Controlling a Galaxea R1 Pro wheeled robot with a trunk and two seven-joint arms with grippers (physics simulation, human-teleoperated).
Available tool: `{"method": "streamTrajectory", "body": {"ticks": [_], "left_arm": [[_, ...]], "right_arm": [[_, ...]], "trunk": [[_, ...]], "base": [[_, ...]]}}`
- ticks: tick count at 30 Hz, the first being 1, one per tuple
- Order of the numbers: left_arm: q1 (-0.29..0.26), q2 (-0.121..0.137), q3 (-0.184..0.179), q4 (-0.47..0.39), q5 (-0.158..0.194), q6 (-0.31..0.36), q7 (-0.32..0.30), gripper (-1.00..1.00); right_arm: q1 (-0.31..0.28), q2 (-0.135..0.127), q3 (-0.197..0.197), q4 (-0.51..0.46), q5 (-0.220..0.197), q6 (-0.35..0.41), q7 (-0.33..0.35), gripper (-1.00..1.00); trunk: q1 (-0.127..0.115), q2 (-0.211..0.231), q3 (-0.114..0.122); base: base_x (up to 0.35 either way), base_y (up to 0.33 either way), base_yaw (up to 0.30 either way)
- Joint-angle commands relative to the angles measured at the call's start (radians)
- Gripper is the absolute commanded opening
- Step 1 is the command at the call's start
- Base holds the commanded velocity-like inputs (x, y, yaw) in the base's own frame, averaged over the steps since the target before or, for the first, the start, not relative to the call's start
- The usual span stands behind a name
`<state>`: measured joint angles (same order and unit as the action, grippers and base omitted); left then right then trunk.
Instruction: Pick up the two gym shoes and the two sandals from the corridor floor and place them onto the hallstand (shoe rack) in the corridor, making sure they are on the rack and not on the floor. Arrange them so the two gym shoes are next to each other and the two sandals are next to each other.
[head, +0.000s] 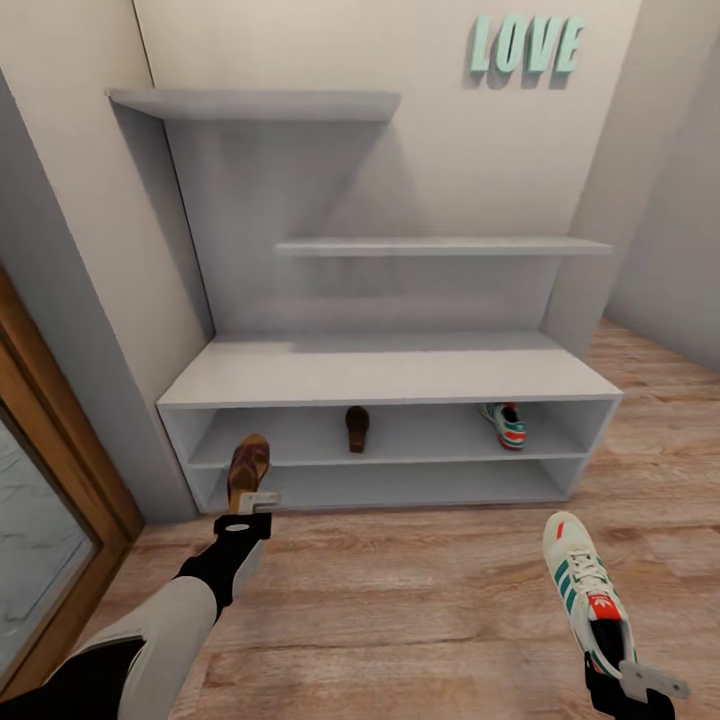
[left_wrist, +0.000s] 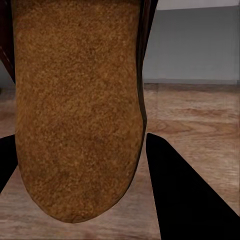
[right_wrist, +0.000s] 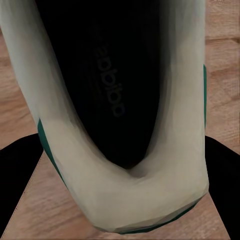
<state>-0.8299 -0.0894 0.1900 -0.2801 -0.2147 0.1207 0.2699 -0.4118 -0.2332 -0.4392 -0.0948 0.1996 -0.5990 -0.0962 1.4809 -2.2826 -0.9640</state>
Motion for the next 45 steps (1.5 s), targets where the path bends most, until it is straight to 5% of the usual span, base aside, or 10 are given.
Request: {"method": "streamTrajectory", "body": {"ticks": [1,22,45], "left_arm": [[0.000,-0.001,0.002,-0.002,-0.014,0.008,0.000,-1.00],[0.002,0.002,-0.007,-0.002,-0.015,0.010,0.000,-1.00],[0.002,0.003,-0.009,-0.002,-0.015,0.010,0.000,-1.00]], "right_arm": [[-0.001,0.000,-0.003,0.001,0.011,-0.002,-0.008,-1.00],[-0.001,0.000,-0.003,0.001,0.011,-0.002,-0.008,-1.00],[-0.001,0.000,-0.003,0.001,0.010,-0.002,-0.008,-1.00]], "trunk": [[0.000,0.000,-0.001],[0.000,0.000,-0.001],[0.081,-0.147,-0.096]], "base": [[0.267,-0.046,-0.036],[0.136,-0.045,-0.071],[0.000,0.000,0.000]]}}
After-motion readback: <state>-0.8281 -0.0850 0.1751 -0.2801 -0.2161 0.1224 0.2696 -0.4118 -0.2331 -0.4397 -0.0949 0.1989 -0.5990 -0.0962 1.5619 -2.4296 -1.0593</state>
